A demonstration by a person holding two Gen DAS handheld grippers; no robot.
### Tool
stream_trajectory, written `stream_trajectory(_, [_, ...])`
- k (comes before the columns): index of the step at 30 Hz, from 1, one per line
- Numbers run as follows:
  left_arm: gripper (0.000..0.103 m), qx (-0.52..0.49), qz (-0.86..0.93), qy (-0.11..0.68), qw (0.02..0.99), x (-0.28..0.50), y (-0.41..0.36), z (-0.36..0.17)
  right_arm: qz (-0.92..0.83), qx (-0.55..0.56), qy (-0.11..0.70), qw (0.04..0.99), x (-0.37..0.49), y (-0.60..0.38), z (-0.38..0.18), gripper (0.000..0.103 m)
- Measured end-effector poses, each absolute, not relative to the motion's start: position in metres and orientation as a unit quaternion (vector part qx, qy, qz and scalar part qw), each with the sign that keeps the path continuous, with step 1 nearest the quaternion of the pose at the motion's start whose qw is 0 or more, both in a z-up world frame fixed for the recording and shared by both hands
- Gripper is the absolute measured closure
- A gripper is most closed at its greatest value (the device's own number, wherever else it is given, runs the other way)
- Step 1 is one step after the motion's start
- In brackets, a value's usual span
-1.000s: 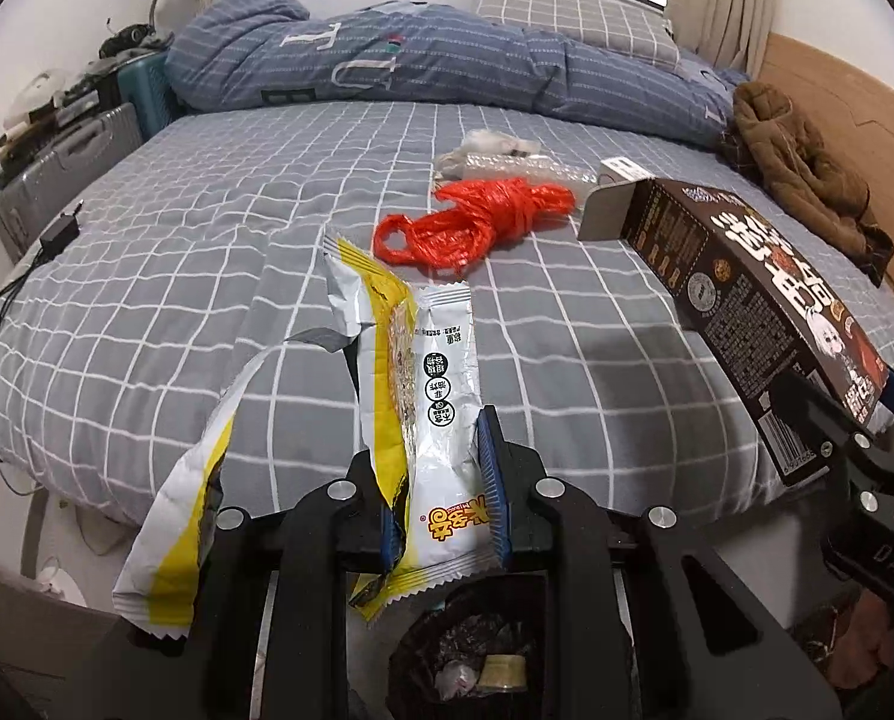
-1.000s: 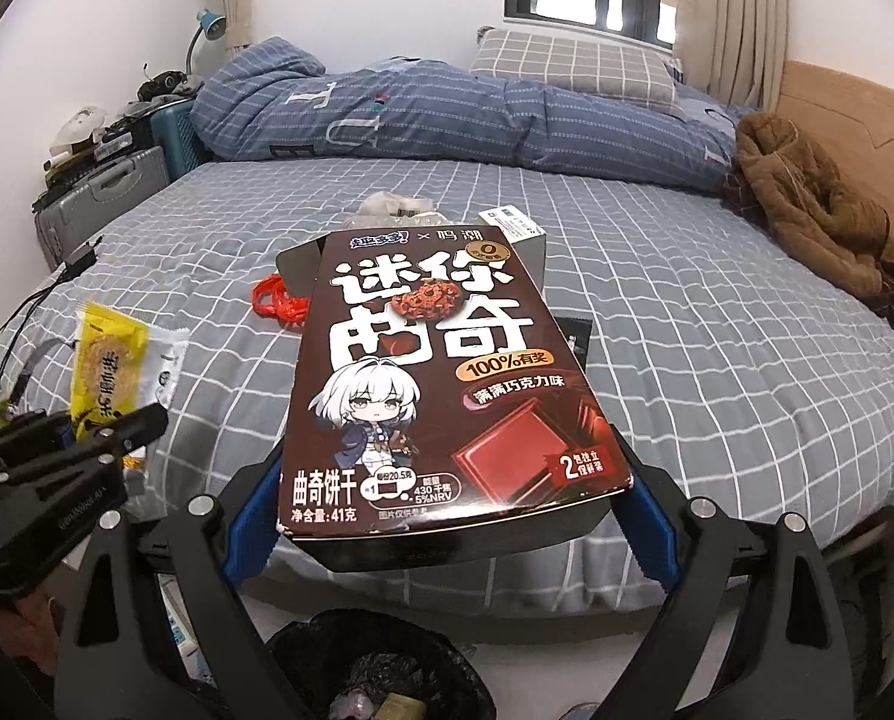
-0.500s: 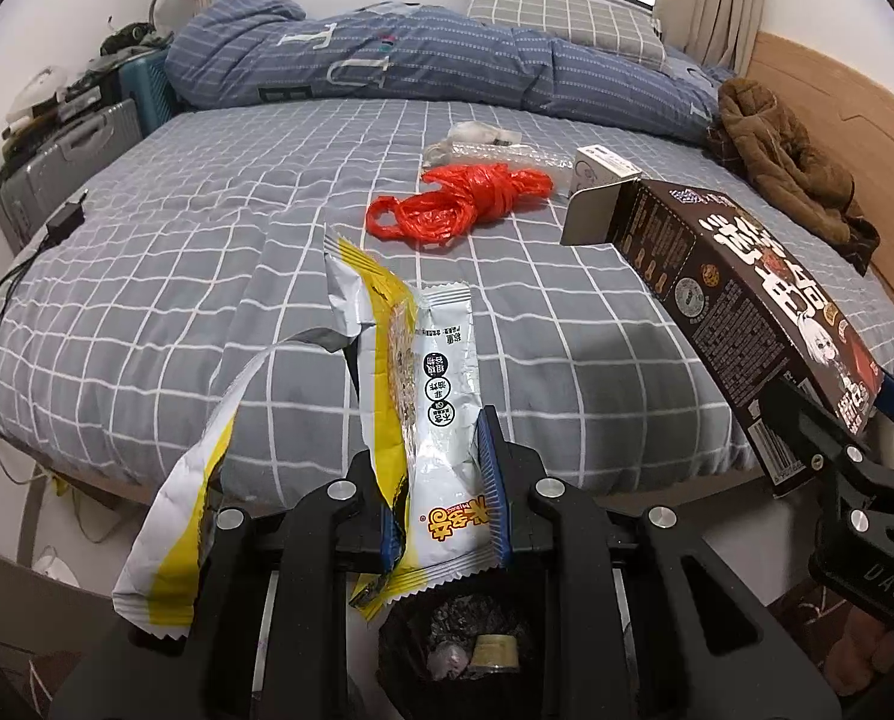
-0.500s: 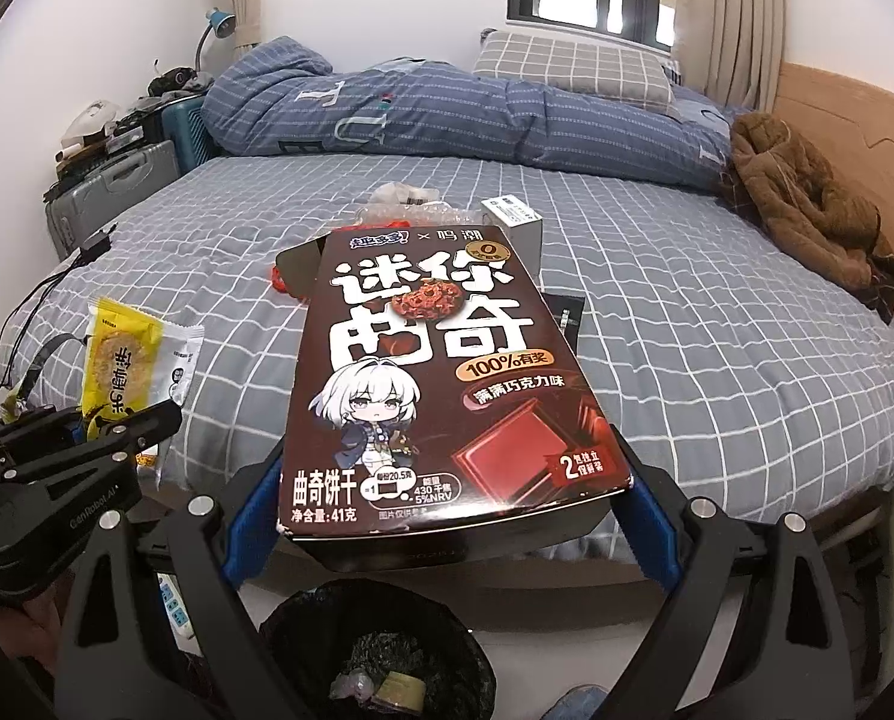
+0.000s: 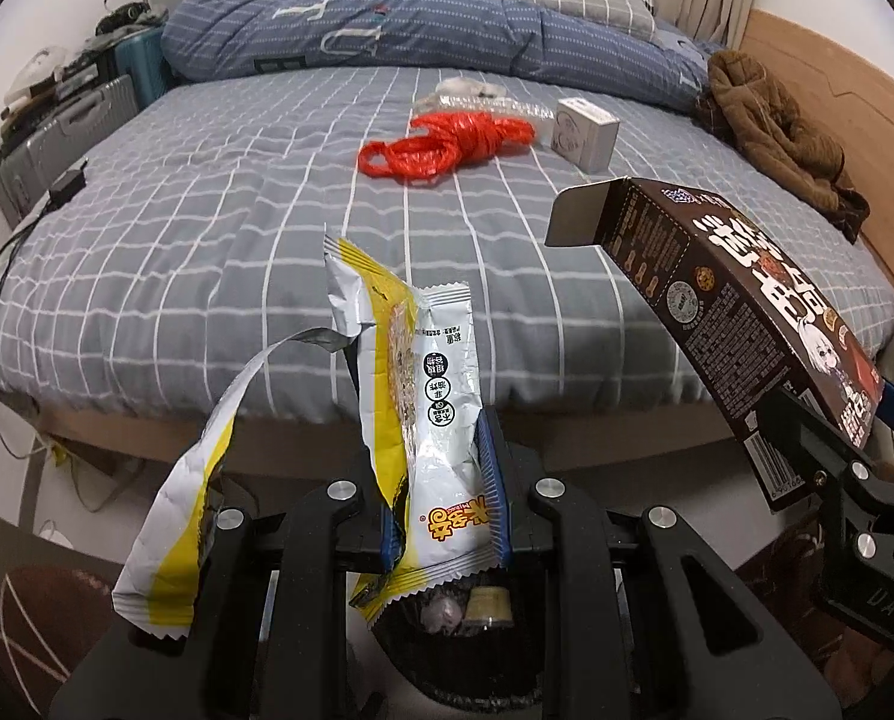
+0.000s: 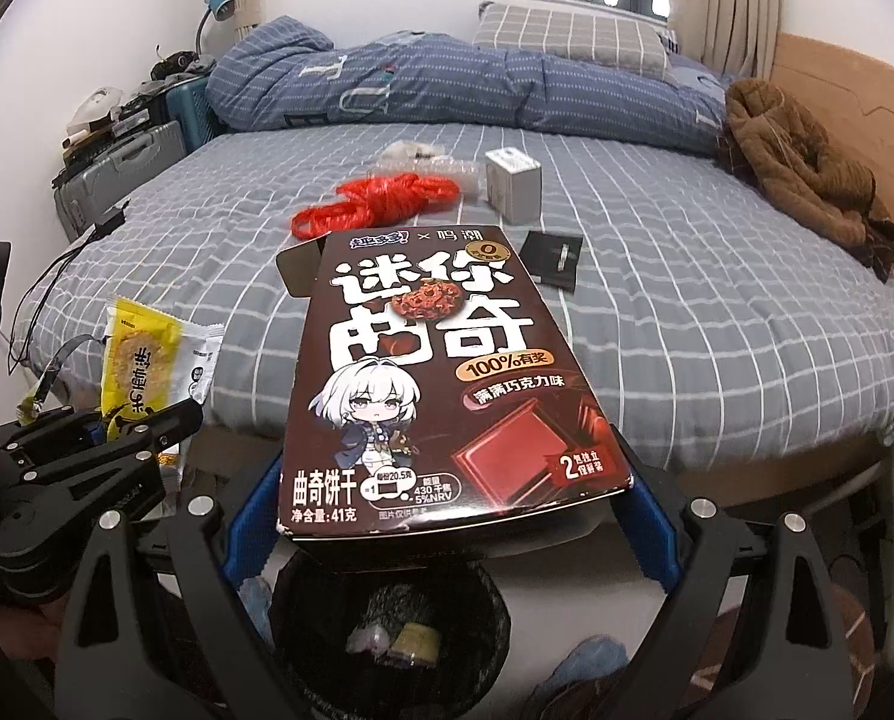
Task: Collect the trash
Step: 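Carry the snack wrapper and cookie box with both tools over the bin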
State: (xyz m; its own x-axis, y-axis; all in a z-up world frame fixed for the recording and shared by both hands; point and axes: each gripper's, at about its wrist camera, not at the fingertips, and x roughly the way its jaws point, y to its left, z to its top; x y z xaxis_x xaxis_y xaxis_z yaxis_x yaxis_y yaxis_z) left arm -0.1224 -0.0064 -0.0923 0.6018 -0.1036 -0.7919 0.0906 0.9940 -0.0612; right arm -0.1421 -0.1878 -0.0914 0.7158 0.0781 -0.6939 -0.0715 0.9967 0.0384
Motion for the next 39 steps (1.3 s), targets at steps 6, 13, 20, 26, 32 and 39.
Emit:
stream_trajectory(6, [0.081,-0.004,-0.054,0.455,0.889,-0.139,-0.010,-0.094,0.038,0.003,0.391,0.920,-0.160,-0.188,-0.093,0.014])
stream_trajectory(13, [0.081,0.004,-0.054,0.467,0.883,-0.159,-0.010,-0.097,0.039,0.005,0.411,0.911,-0.174,-0.186,-0.095,0.014])
stream_trajectory(20, [0.081,0.008,-0.049,0.485,0.873,-0.172,-0.007,-0.113,0.040,0.005,0.432,0.901,-0.186,-0.184,-0.105,0.014])
stream_trajectory(26, [0.081,-0.004,-0.050,0.508,0.860,-0.173,0.000,-0.137,0.038,0.000,0.456,0.889,-0.190,-0.182,-0.127,0.014])
stream_trajectory(32, [0.081,-0.001,-0.048,0.525,0.850,-0.165,0.002,-0.160,0.035,-0.004,0.480,0.877,-0.184,-0.181,-0.154,0.014])
stream_trajectory(39, [0.081,-0.006,-0.045,0.545,0.837,-0.155,0.009,-0.188,0.040,0.007,0.517,0.855,-0.167,-0.181,-0.188,0.014])
